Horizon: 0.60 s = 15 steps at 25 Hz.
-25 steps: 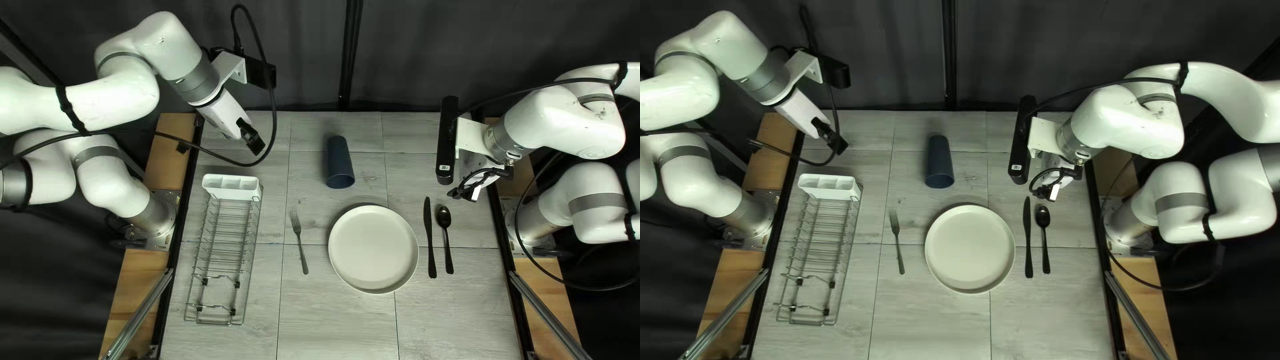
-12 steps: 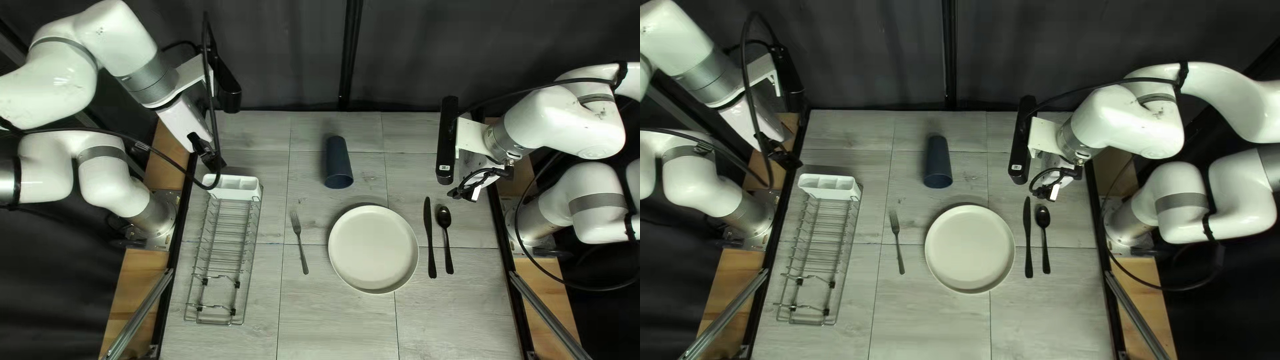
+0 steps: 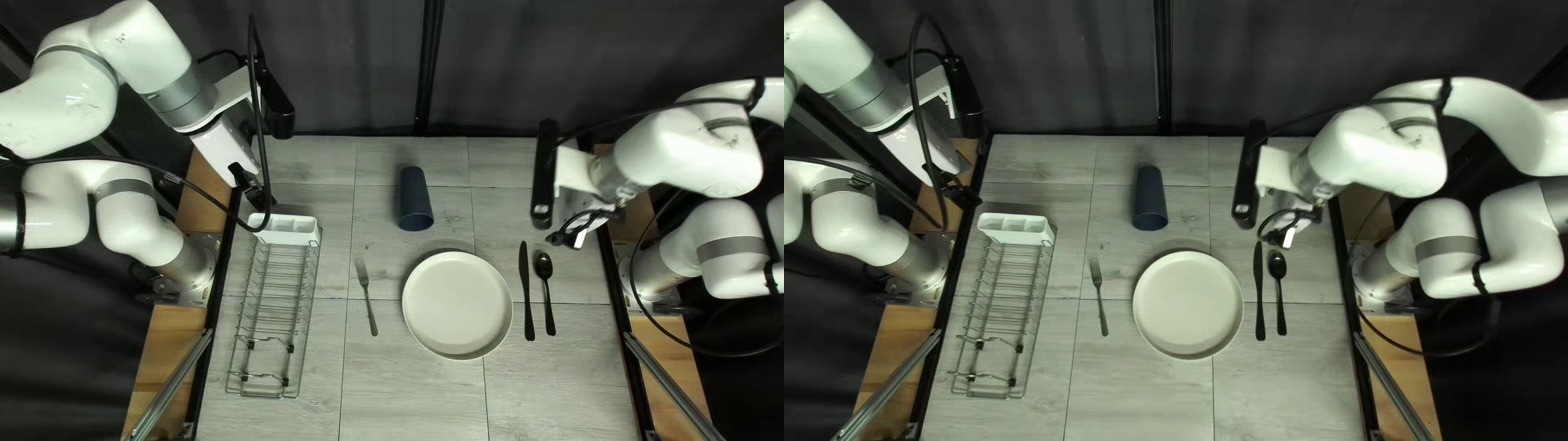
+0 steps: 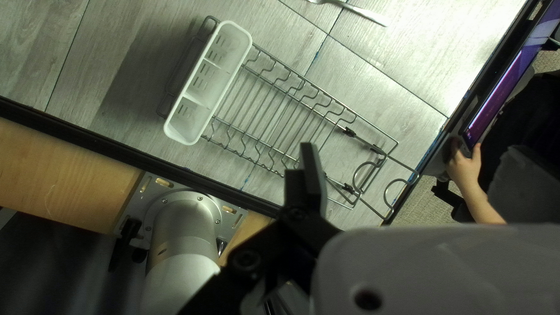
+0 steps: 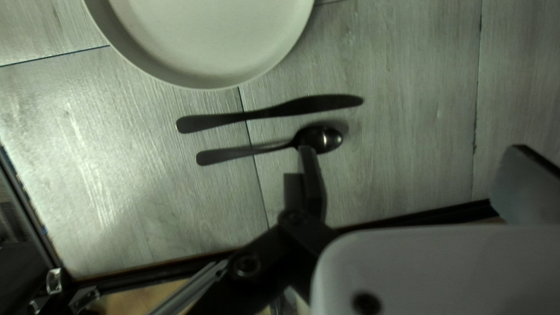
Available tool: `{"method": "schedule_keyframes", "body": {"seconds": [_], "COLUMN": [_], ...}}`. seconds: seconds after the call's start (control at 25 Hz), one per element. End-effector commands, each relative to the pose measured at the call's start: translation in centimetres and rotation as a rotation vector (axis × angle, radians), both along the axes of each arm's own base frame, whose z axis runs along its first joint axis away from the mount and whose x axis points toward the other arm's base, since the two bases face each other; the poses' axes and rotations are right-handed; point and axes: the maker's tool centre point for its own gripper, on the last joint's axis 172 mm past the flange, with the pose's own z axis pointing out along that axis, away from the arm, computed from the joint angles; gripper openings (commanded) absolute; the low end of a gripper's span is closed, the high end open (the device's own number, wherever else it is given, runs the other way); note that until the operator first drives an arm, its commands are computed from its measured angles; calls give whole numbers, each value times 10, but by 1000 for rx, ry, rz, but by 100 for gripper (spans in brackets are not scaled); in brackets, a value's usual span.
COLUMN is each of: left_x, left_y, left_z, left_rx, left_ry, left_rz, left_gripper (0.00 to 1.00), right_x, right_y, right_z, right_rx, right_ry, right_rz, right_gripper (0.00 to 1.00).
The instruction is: Pick up and place plate onto table. Place down one fork to the left of the plate. Place spoon and knife to the right of the plate. Place cup above the knife and spoon
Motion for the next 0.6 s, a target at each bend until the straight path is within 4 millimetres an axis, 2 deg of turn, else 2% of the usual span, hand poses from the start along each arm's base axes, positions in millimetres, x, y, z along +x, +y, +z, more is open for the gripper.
{"method": "schedule_keyframes", "body": {"seconds": [0.04, 0.08, 0.12, 0.4, 0.48, 0.6], "left_x": [0, 0, 0, 0, 0, 0], "left_y": [0, 0, 0, 0, 0, 0], "left_z": [0, 0, 0, 0, 0, 0], "left_rx": [0, 0, 0, 0, 0, 0], "left_ry": [0, 0, 0, 0, 0, 0], "left_rz": [0, 0, 0, 0, 0, 0], "left_gripper": [100, 100, 100, 100, 100, 100], "right_x": [55, 59, 69, 69, 73, 93], "right_y": [6, 5, 4, 4, 7, 5], "right_z": [-23, -27, -41, -41, -53, -73], "right_rx": [-140, -157, -192, -192, -201, -209], "right_ry": [-2, -2, 3, 3, 14, 2], "right_rz": [50, 54, 63, 63, 78, 70], "right_gripper": [100, 100, 100, 100, 100, 100]}}
